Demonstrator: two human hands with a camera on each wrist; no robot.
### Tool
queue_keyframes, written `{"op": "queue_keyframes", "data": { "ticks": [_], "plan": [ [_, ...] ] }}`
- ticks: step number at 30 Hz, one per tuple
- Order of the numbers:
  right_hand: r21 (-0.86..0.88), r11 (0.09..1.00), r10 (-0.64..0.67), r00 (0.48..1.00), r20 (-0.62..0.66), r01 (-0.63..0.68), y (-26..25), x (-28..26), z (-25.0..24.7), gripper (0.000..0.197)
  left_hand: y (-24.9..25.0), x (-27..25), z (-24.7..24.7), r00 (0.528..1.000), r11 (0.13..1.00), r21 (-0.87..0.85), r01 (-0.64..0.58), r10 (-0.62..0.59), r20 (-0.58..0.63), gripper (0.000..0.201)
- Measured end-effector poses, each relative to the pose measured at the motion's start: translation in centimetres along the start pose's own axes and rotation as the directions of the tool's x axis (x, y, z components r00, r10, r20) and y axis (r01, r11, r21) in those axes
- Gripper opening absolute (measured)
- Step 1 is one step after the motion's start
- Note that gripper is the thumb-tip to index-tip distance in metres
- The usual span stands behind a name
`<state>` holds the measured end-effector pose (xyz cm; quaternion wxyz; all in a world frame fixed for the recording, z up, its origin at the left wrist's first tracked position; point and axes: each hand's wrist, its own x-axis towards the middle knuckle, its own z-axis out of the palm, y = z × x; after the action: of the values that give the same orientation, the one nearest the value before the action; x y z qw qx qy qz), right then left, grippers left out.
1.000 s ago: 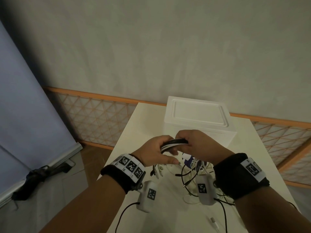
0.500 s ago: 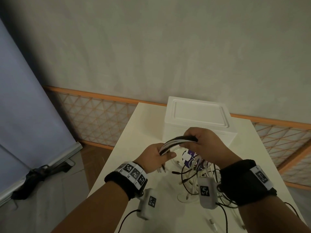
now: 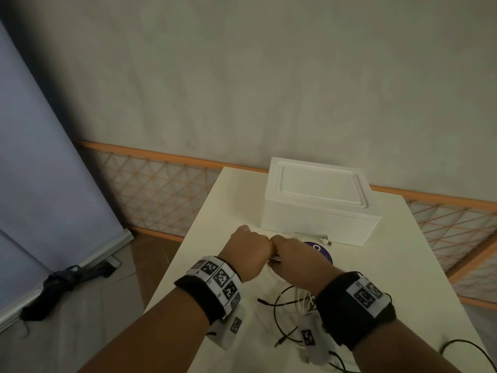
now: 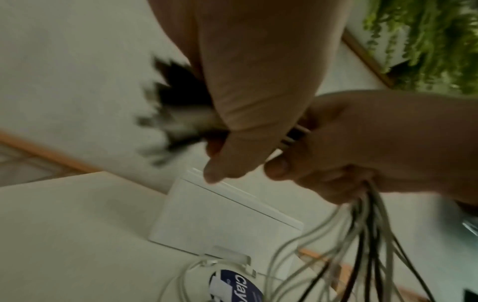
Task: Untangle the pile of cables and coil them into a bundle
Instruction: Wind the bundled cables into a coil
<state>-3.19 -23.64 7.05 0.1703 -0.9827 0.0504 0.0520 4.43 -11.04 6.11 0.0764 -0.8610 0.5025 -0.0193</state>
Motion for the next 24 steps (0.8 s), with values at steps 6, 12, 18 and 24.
{"op": "queue_keyframes", "data": {
  "ticks": [6,12,18,24],
  "plan": [
    [-0.086,0.996,-0.039,0.999,-0.02,0.037,-0.6,-0.2,-0.3,0.026,-2.5,-0.9,0.3,0.987,0.917,-0.367,0.156,-0.154,0.035,0.001],
    [-0.232,0.973,-0.023,0.997,-0.074,0.005,-2.4,1.2,1.5,0.02,-0.6,-0.2,-0.9,0.992,0.98,-0.155,0.123,-0.116,0.053,0.016],
    [-0.027,0.998,0.046,0.988,-0.145,-0.05,-1.5,1.2,1.6,0.02,-3.9,-2.1,-0.8,0.969,0.243,-0.966,0.088,-0.247,0.026,0.046],
    [0.04,0.999,-0.019,0.973,-0.232,0.029,-3.3,2.1,1.3,0.031,-2.3,-0.6,-0.9,0.887,-0.596,-0.801,-0.061,-0.4,0.23,0.05]
  ]
}}
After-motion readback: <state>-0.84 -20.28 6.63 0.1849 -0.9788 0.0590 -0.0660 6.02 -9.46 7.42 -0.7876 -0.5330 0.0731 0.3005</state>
